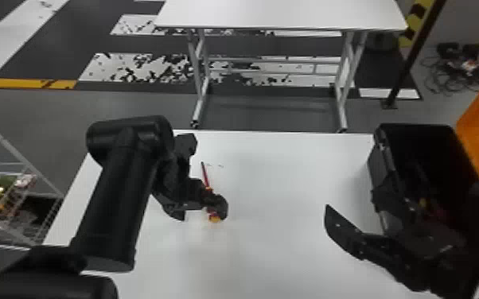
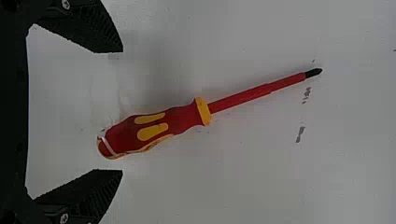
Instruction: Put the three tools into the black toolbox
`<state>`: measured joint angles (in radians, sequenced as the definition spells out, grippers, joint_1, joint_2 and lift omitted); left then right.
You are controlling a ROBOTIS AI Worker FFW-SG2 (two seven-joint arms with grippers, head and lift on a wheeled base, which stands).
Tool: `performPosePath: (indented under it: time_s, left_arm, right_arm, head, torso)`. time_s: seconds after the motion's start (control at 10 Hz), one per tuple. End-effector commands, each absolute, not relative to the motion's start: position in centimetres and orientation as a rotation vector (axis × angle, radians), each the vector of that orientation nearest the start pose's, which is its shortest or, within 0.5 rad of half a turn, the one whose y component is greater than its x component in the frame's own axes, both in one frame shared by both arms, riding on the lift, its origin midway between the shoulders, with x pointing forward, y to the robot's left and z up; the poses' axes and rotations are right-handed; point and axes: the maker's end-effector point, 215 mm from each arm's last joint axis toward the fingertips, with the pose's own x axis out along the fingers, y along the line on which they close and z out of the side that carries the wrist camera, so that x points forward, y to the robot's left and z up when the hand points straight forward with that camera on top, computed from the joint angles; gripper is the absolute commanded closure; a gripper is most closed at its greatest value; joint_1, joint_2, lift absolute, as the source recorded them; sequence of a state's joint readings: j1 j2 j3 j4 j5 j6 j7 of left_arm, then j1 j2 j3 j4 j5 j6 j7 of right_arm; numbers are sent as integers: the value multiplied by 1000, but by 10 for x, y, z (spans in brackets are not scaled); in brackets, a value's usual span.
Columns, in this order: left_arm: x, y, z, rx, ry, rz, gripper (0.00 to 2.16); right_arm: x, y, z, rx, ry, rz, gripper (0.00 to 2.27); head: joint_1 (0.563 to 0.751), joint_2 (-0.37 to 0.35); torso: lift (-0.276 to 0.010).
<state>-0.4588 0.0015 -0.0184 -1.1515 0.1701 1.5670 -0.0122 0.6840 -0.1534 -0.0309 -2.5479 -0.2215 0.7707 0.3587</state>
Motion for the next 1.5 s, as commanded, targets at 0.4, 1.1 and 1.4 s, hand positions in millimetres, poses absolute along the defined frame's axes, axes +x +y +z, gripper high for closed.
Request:
performPosePath:
  time_s: [0.4,1.1,1.4]
  left_arm:
    - [433,172,-583,-117,1540,-148,80]
    - [441,188,-578,-52,1516,-104,157]
    - [446,198,-576,-22,1503,-80,151]
  right_arm:
    - [344,-136,-346,132,456,500,103]
    - [349,-138,-343,139,440,492,100]
    - [353,-138,-344,140,440,491,103]
  head:
    - [695,56]
    - [695,70]
    - [695,78]
  torso:
    - [-51]
    - [-51]
    - [-51]
